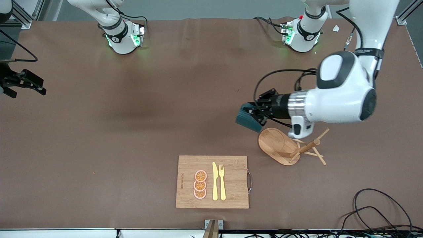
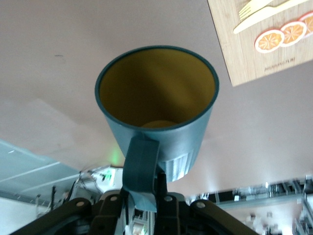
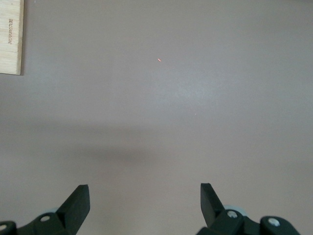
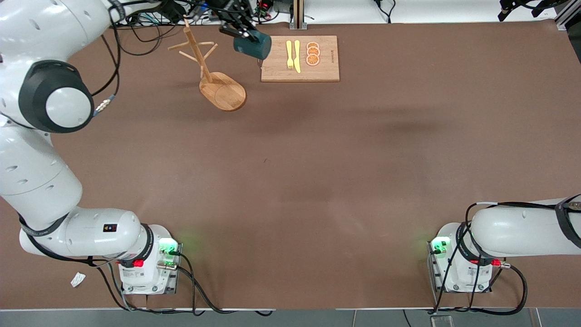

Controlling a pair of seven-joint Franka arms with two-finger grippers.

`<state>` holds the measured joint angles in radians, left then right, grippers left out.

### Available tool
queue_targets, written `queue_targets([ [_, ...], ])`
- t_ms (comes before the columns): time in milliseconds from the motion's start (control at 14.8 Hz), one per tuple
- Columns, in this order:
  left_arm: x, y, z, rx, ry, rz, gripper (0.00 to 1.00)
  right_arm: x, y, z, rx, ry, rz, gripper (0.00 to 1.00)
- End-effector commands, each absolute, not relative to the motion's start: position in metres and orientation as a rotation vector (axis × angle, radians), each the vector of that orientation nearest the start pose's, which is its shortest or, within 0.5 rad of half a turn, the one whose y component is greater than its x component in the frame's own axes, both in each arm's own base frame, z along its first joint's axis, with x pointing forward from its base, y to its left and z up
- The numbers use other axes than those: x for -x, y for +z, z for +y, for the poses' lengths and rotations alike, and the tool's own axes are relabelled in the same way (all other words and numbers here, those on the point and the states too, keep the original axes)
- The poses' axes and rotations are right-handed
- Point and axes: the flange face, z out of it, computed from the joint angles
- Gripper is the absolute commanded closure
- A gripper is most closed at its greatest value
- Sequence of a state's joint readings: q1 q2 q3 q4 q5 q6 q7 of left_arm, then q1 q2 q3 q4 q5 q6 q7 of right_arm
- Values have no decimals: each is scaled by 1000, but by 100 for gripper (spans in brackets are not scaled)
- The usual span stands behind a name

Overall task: Pass cup and hang on rack
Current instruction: 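Hang the mug handle onto a rack peg with the left gripper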

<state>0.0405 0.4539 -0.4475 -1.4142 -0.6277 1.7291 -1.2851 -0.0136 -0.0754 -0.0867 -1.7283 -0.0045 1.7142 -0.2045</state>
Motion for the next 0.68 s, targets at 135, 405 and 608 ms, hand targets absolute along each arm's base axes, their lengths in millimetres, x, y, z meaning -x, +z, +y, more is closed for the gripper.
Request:
queue_targets([
  [135,-634,466,-195,3058,1375,-1608,99,-531,610,-57,3129,-115,-176,0],
  [405,-636,441,-163,3135,1437,-1549,99,-532,612,-55,3130,-127,-181,0],
  [608,-642,422,-142,3179,1455,-1521,99,-532,611,-53,3129,-120,-186,0],
])
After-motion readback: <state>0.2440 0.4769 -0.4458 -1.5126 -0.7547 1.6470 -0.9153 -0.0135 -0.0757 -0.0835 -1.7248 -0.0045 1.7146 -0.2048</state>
